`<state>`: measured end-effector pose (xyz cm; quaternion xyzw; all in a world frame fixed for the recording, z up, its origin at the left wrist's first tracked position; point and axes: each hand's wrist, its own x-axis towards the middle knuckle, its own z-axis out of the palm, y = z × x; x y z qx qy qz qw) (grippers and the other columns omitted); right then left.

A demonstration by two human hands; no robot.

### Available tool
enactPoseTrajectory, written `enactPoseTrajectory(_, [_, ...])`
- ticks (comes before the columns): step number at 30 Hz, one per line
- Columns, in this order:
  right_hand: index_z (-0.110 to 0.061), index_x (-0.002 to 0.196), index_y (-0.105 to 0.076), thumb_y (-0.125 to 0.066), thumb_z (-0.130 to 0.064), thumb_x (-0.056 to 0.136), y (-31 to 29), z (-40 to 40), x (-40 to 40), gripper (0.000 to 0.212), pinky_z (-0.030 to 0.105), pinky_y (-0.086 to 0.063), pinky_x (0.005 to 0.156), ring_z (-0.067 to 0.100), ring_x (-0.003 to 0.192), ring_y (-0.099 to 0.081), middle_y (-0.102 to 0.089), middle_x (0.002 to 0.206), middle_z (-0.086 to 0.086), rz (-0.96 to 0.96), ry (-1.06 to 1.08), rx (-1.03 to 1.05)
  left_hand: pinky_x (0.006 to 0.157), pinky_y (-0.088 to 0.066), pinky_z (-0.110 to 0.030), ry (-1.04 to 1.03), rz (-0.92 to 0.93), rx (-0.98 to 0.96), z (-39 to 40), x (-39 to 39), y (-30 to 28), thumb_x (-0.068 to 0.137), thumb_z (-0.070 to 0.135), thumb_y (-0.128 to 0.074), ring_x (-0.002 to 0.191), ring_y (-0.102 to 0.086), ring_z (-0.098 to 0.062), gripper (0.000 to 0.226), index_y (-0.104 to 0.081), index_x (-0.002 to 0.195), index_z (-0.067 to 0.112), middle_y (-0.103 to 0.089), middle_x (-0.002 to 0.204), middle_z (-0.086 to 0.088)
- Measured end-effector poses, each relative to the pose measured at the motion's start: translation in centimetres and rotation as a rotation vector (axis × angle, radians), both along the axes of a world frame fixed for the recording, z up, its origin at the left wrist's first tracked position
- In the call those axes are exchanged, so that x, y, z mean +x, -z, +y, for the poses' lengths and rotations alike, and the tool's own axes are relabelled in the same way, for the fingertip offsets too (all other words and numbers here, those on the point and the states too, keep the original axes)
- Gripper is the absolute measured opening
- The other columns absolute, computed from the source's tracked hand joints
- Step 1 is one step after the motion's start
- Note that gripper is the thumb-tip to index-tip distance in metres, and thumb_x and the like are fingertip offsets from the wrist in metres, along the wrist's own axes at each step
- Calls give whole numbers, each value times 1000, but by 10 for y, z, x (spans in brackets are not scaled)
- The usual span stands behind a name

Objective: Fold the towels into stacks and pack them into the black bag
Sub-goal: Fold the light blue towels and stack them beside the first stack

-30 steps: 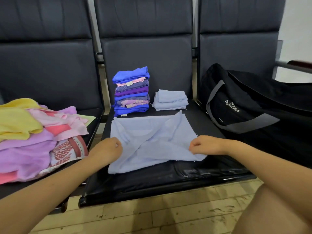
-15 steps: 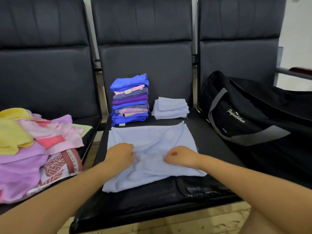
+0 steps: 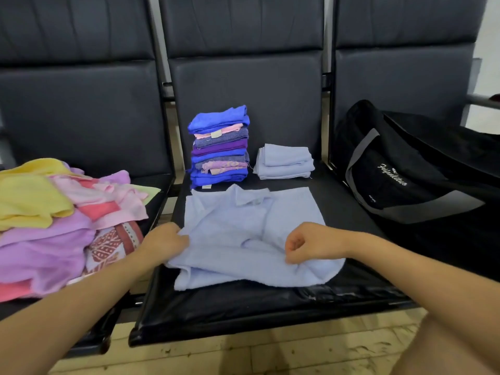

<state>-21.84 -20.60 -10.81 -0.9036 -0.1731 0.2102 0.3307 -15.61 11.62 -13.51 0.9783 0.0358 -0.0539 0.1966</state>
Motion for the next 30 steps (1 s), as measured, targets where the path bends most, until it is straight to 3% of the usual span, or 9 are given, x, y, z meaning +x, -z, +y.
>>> enactPoseTrajectory(3, [-15,71,-70,-67,-28,87,6,2,1,21,15,-39,62,4,60,-47,-56,62,-9,57,-8,32,68,-42,-32,27,-57,92,1,1,-1,86,27,-54,83,-55,-19,14,-50,94,16,-58,94,-2])
enactPoseTrajectory(6, [-10,77,-72,-62,-25,91,10,4,17,23,16,-40,57,7,54,-46,-56,64,-3,45,114,128,82,-50,-38,75,-174,90,-12,12,-4,82,27,-55,98,-57,-25,42,-48,122,19,-58,109,-5])
enactPoseTrajectory(10, [-8,82,-70,-61,-26,91,31,3,44,21,23,-43,55,14,58,-49,-60,70,1,53,277,89,96,-45,-39,119,-264,68,-46,41,-3,87,28,-55,121,-47,-27,50,-45,136,19,-49,133,-10])
enactPoseTrajectory(13, [-9,85,-69,-61,-28,90,44,0,61,22,19,-47,63,9,63,-56,-66,75,-2,-28,283,-18,99,-40,-38,215,-342,133,-74,64,1,90,33,-58,129,-39,-25,56,-38,142,23,-42,139,-6])
enactPoseTrajectory(18, [-6,89,-71,-56,-18,89,53,2,85,19,32,-52,81,7,66,-56,-66,76,-2,-69,288,26,105,-30,-32,493,-377,337,-103,97,25,86,54,-58,134,-30,-17,60,-42,139,31,-35,142,2])
enactPoseTrajectory(21, [-8,88,-70,-56,-20,90,61,2,92,19,33,-51,81,5,64,-54,-63,72,-6,-91,266,5,95,-35,-35,623,-545,352,-109,112,40,90,48,-44,118,-51,-24,37,-64,111,25,-54,119,-1])
enactPoseTrajectory(24, [-7,92,-69,-56,-21,91,61,-2,96,19,28,-50,74,9,68,-55,-63,78,-3,-106,286,19,71,-36,-35,542,-584,-29,-108,115,24,88,40,-29,76,-55,-28,40,-55,74,14,-54,78,-7])
enactPoseTrajectory(27, [-20,105,-65,-57,-23,93,41,-3,102,14,24,-49,70,12,81,-57,-62,96,-2,-173,426,162,72,-41,-31,41,-351,-833,-110,107,-30,94,21,-37,79,-48,-21,28,-54,84,2,-53,82,-6])
enactPoseTrajectory(30, [-22,128,-53,-57,-20,94,-2,12,113,34,31,-45,96,12,109,-54,-55,121,-2,-166,538,537,67,-49,-25,-43,-210,-1256,-111,88,-83,80,25,-52,75,-59,-22,23,-69,89,12,-64,77,-4])
